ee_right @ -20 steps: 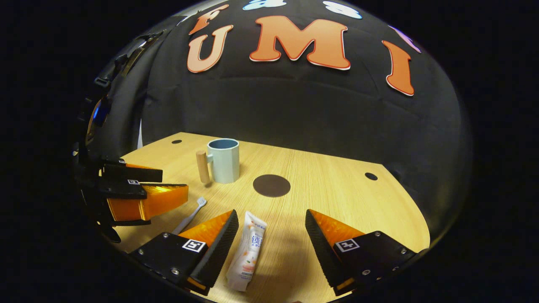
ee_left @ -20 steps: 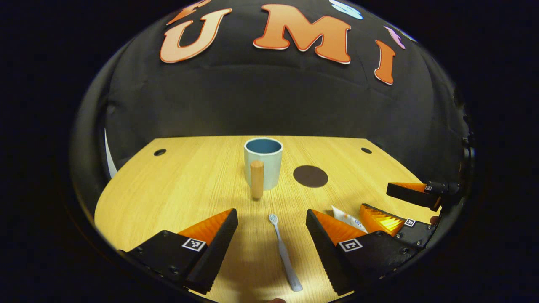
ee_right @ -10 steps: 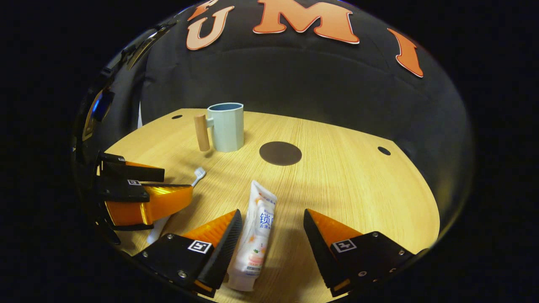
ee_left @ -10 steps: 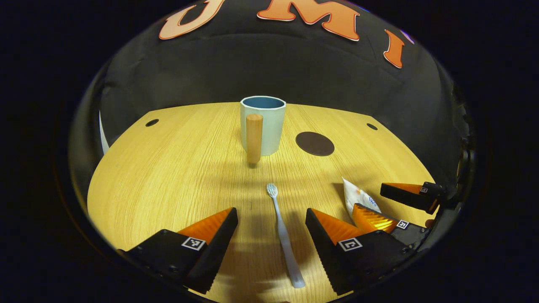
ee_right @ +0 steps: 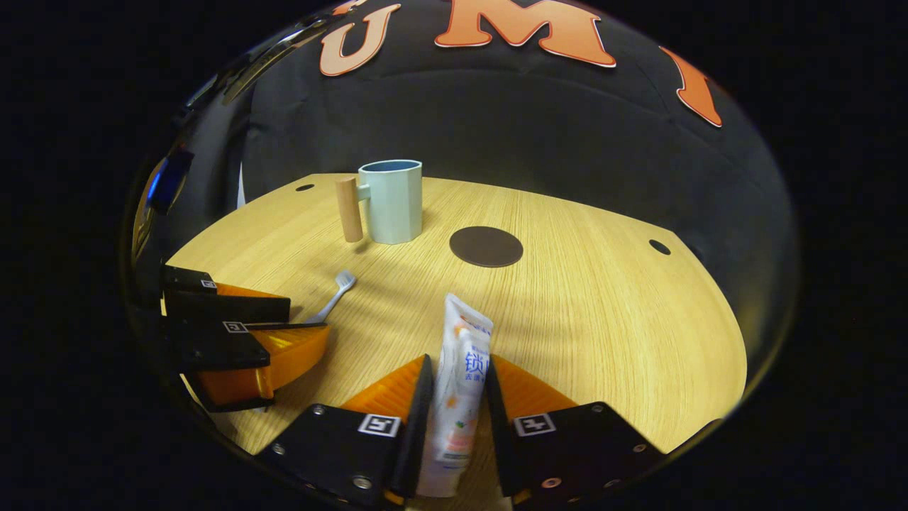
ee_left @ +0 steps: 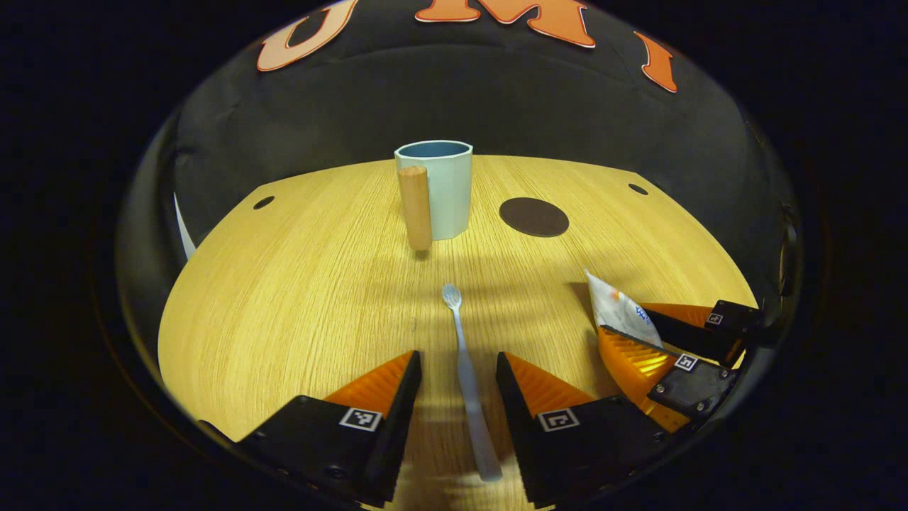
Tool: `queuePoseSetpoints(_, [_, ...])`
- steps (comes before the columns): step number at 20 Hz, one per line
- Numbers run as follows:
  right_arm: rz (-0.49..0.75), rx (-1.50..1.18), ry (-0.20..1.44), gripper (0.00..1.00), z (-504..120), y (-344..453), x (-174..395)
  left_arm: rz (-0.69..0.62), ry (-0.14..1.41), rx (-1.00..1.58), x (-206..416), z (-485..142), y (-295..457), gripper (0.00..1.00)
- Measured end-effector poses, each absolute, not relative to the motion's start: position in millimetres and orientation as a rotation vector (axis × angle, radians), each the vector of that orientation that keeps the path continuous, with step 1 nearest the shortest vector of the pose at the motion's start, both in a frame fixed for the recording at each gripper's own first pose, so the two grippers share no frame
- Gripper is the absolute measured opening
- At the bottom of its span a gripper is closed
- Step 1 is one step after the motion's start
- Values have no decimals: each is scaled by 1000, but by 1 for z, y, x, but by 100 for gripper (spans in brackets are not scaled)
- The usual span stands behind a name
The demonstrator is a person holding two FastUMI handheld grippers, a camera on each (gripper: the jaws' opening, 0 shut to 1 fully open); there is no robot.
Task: Put the toothbrush and toothpaste on the desktop into the cup, then pick up the cup and place it on the coaster on the desktop.
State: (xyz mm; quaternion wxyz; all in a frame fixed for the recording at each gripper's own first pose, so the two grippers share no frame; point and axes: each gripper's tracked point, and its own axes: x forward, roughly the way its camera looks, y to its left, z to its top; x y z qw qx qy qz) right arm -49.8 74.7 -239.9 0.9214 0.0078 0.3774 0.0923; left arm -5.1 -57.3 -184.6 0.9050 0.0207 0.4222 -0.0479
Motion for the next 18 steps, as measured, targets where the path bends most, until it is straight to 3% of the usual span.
queuePoseSetpoints(1, [175,11,773,40,-240,70,-48,-96,882,42,-6,-184,-58,55])
queuePoseSetpoints(2, [177,14,772,24,-238,70,-46,-89,889,40,-9,-184,-59,49])
queuePoseSetpoints(3, [181,22,774,22,-238,72,-47,-81,896,37,-9,-185,-59,45])
queuePoseSetpoints(4, [181,33,776,19,-238,71,-46,-72,904,34,-10,-185,-59,33])
queuePoseSetpoints(5, [180,40,776,18,-239,70,-46,-64,911,35,-10,-184,-59,36])
queuePoseSetpoints(6, [179,43,773,16,-238,68,-45,-57,917,35,-12,-185,-58,27])
queuePoseSetpoints(7, [176,43,772,15,-238,66,-46,-49,927,37,-13,-186,-57,27])
queuePoseSetpoints(8, [174,45,769,15,-236,64,-45,-51,935,36,-15,-189,-58,35])
queuePoseSetpoints(9, [168,44,764,15,-235,61,-44,-57,939,33,-13,-192,-59,31])
queuePoseSetpoints(10, [165,42,758,15,-232,58,-43,-66,947,36,-16,-190,-57,17])
queuePoseSetpoints(11, [164,55,751,15,-230,57,-42,-68,953,43,-17,-193,-54,10])
queuePoseSetpoints(14, [167,107,712,15,-215,56,-35,-79,944,32,-21,-203,-58,12])
queuePoseSetpoints(15, [161,101,695,15,-212,53,-35,-86,944,20,-20,-214,-58,7])
queuePoseSetpoints(18, [161,96,664,15,-203,49,-29,-106,915,-12,-21,-225,-57,7])
